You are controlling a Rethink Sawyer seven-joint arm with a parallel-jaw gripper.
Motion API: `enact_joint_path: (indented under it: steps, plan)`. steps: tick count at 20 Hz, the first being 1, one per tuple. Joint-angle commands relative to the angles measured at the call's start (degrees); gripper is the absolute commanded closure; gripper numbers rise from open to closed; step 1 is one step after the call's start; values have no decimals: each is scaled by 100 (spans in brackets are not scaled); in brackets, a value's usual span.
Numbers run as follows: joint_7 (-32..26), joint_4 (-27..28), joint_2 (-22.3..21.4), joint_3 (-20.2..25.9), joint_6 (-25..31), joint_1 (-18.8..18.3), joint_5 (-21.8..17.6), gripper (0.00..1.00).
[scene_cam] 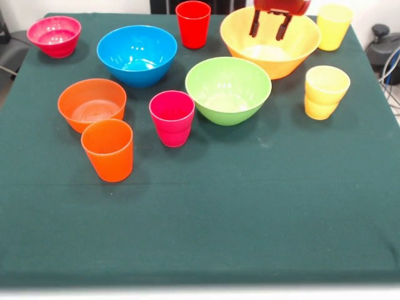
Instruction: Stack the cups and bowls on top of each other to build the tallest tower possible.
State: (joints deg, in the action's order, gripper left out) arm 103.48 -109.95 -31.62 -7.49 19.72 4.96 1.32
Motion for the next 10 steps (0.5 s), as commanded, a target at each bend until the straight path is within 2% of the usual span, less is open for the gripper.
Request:
enact_joint_path:
  steps: [1, 10]
  plan:
    - [729, 326, 71, 335, -248, -33, -27, 0]
    - [686, 307, 38, 359, -241, -74, -47, 0]
